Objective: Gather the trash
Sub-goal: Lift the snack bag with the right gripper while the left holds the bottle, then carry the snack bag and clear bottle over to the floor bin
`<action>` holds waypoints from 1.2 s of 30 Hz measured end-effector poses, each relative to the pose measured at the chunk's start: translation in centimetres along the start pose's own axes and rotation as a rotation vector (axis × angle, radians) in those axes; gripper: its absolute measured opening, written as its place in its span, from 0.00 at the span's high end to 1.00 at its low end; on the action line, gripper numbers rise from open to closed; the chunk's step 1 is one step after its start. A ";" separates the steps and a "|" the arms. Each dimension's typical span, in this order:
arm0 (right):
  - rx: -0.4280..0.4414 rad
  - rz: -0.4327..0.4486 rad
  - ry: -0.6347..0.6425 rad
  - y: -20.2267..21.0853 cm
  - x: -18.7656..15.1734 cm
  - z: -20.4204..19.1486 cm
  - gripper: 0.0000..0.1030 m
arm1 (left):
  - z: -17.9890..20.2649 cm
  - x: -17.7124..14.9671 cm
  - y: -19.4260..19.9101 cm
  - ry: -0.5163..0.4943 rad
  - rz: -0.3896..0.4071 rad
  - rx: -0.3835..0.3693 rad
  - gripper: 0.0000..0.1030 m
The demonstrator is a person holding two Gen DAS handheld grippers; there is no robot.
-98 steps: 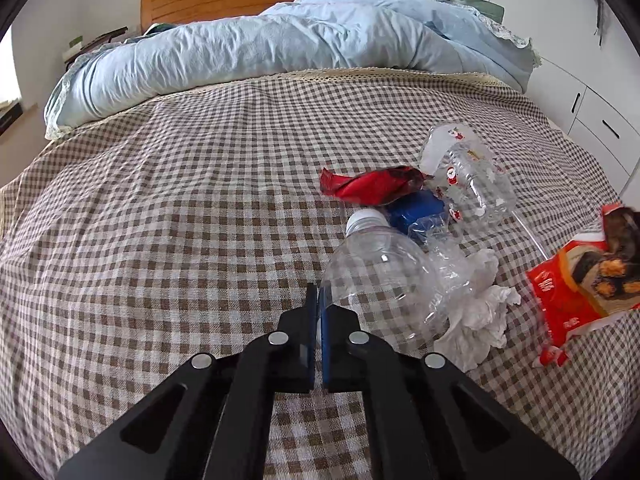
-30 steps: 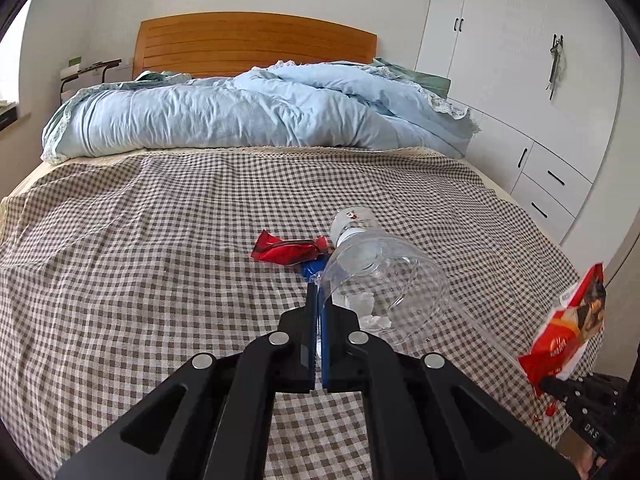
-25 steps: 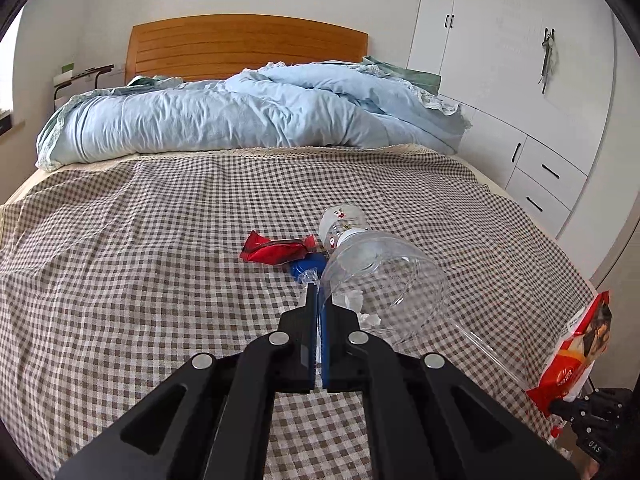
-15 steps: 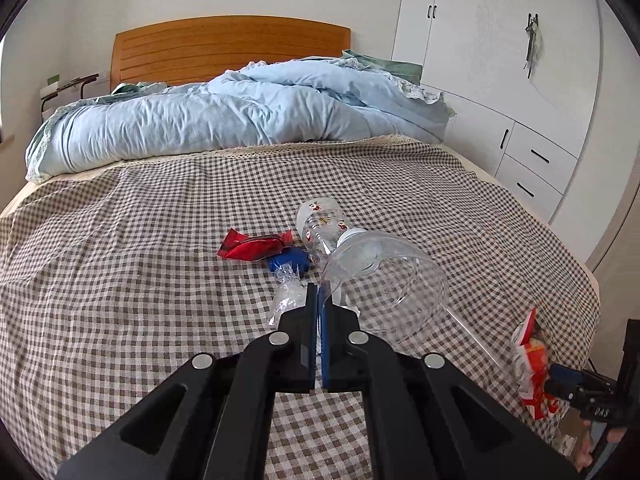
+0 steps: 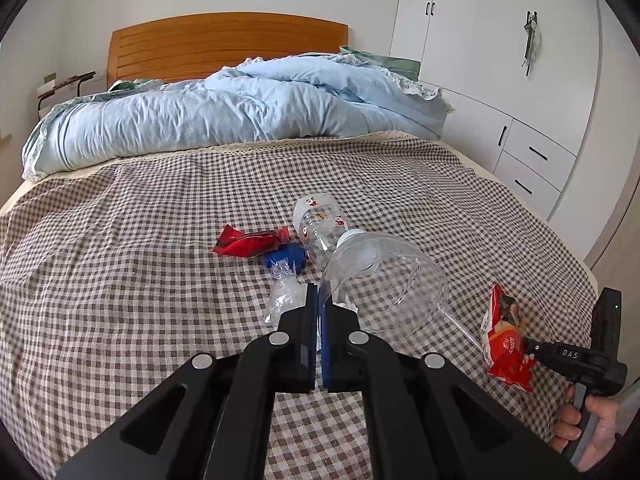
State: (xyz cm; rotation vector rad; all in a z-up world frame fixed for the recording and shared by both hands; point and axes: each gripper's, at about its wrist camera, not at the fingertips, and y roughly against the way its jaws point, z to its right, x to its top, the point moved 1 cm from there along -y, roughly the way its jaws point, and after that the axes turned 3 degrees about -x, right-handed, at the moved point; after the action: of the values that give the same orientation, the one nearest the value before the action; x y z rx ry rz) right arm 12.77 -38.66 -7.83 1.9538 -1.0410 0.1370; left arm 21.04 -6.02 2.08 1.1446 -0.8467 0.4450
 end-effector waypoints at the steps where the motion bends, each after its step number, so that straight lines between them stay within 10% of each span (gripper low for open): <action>1: 0.002 0.025 0.020 0.6 0.2 -0.5 1.00 | 0.0 0.0 0.1 -0.001 0.002 -0.001 1.00; 11: 0.021 0.032 0.114 4.1 0.7 -2.7 1.00 | -0.2 0.2 0.5 0.010 0.009 -0.006 1.00; 12: 0.035 0.003 0.094 3.9 0.4 -2.5 0.90 | -0.2 0.2 0.5 0.010 0.011 -0.009 1.00; 13: 0.050 -0.013 0.065 3.5 0.2 -2.2 0.46 | -0.2 0.2 0.6 0.013 0.012 -0.011 1.00; 14: 0.070 -0.010 0.019 3.2 0.1 -1.7 0.31 | -0.2 0.3 0.6 0.016 0.012 -0.014 1.00; 18: 0.090 -0.068 -0.114 0.7 0.7 -1.0 0.28 | -0.1 0.2 0.5 0.018 -0.001 -0.037 1.00; 22: 0.067 -0.136 -0.152 -4.3 2.3 -1.4 0.33 | -0.6 0.0 -0.1 0.055 -0.045 -0.089 1.00; 23: 0.032 -0.136 -0.122 -5.1 2.7 -1.9 0.45 | -0.6 -0.1 -0.3 0.059 -0.056 -0.095 1.00; 24: -0.022 -0.135 -0.100 -5.8 2.8 -2.2 0.84 | -0.7 -0.2 -0.4 0.059 -0.062 -0.094 1.00; 25: -0.032 -0.136 -0.103 -6.2 2.8 -2.3 1.00 | -0.7 -0.2 -0.5 0.060 -0.067 -0.094 1.00; 36: 0.028 0.073 0.073 2.0 3.2 -6.0 1.00 | 1.0 -0.6 -0.9 0.051 -0.107 -0.198 1.00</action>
State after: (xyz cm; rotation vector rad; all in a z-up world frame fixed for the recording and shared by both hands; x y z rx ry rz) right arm 15.16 -36.62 -1.42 1.9216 -1.0678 0.2625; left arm 20.95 -7.18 1.19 0.9866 -0.7633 0.2936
